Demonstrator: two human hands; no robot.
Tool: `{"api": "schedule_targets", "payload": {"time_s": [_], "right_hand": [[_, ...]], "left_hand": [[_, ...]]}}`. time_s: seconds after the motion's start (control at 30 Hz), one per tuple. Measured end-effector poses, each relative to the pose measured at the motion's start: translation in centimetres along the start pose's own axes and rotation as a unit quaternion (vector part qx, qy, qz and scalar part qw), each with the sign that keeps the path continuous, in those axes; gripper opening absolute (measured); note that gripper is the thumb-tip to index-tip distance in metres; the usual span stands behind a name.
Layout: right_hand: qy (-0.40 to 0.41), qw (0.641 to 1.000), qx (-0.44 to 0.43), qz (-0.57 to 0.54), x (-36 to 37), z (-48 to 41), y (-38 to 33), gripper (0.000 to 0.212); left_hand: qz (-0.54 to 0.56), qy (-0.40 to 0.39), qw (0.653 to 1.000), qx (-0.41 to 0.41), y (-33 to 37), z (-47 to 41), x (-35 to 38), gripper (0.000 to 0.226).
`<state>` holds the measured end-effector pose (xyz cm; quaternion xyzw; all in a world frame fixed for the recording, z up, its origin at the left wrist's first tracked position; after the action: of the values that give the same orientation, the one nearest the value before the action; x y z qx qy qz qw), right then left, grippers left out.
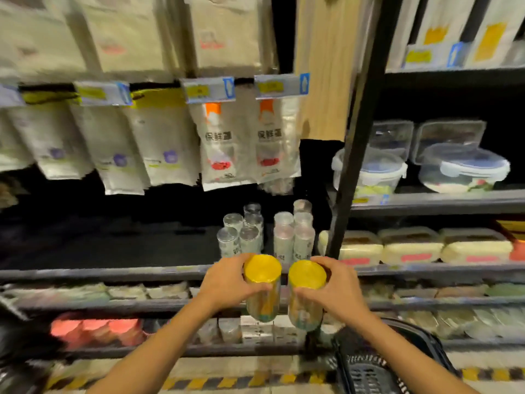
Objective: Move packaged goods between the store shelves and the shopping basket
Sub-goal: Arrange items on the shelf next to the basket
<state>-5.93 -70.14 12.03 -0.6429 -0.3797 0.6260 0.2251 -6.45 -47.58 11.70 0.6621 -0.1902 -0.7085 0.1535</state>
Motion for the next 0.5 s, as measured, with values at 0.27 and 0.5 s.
{"api": "schedule_targets", "payload": {"time_s": [0.27, 0.5], "right_hand": [[-0.032, 0.999, -0.027, 0.014, 11.8, -4.3, -10.9, 0.071], [-0.032, 0.999, 0.009, -0.015, 19.0, -7.9, -15.7, 0.073]], "left_hand": [[0.030, 0.060, 0.997, -0.041, -13.2, 2.4, -9.7, 0.091], [0.051, 0.052, 0.997, -0.041, -20.9, 1.0, -13.6, 0.086]]}}
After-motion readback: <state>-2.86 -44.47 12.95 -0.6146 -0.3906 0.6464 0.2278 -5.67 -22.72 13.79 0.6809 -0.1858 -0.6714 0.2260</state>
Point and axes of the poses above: each hand's wrist, its own z-axis away from the middle knuckle, its own x-axis out of the palm, y = z × x, the point moved 3 cm from there along -z, towards the middle knuckle, and after that the axes turned 3 degrees about -y, right-handed, at the moved point
